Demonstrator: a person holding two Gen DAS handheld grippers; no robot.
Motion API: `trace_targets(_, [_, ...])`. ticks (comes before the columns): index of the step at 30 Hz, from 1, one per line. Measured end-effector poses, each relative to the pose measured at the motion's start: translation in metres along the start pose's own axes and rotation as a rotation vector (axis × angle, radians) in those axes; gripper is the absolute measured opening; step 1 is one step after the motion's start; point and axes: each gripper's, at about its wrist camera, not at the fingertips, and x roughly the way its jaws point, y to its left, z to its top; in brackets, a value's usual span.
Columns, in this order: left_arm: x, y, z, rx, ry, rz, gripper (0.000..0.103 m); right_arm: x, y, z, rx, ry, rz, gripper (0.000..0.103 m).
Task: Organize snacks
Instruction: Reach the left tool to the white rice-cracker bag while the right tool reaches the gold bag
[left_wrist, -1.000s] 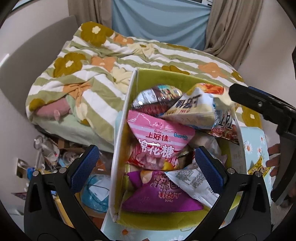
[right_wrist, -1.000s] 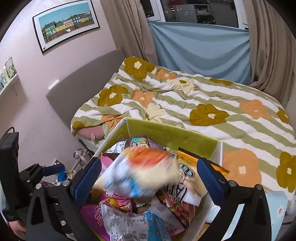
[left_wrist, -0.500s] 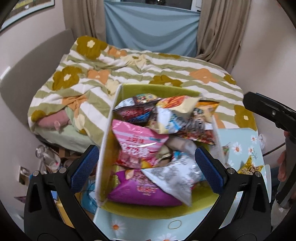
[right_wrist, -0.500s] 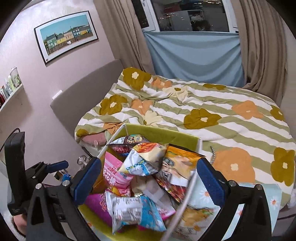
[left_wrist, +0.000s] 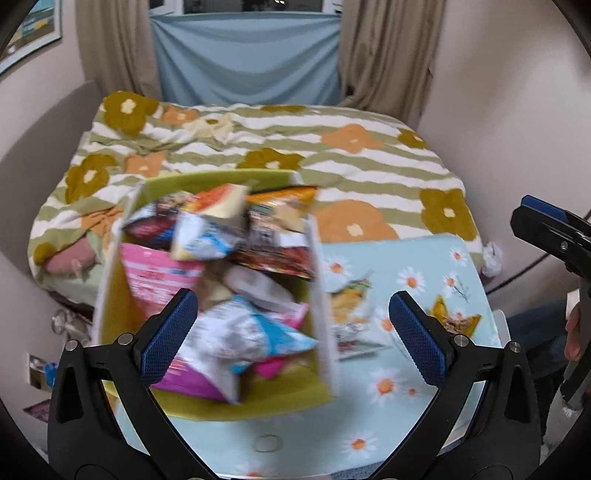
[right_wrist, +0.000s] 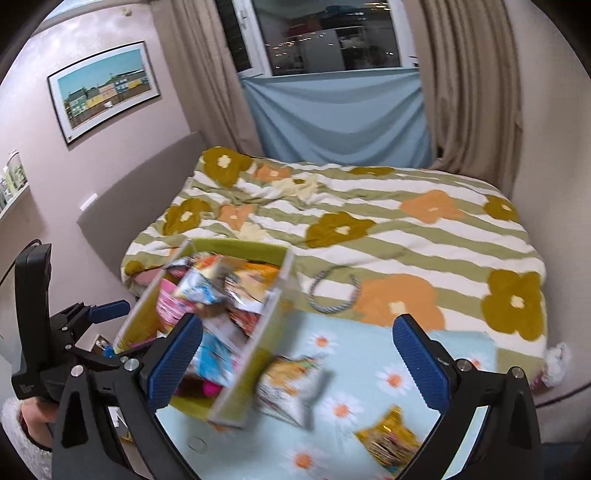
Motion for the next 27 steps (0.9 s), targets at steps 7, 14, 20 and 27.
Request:
trace_targets(7, [0.028, -0.073, -0.016, 0.039, 0.054, 0.003, 0.103, -0.022, -0.067, -0.035, 0.058, 0.045, -0.030, 0.103])
trace_targets(14, [0.075, -0.129, -0.041, 0.084, 0.104, 0.110, 0.103, -0.013, -0.117, -0.079, 0.032, 0.156, -0.020, 0.103])
trace_targets(20, [0.128, -0.160, -0.059, 0.181, 0.152, 0.264, 0.103, 0.009, -0.141, -0.118, -0.013, 0.212, -0.007, 0.103])
trace_targets(27, [0.178, -0.165, -0.065, 0.244, 0.218, 0.409, 0.103, 0.037, -0.148, -0.150, -0.085, 0.240, 0.048, 0.103])
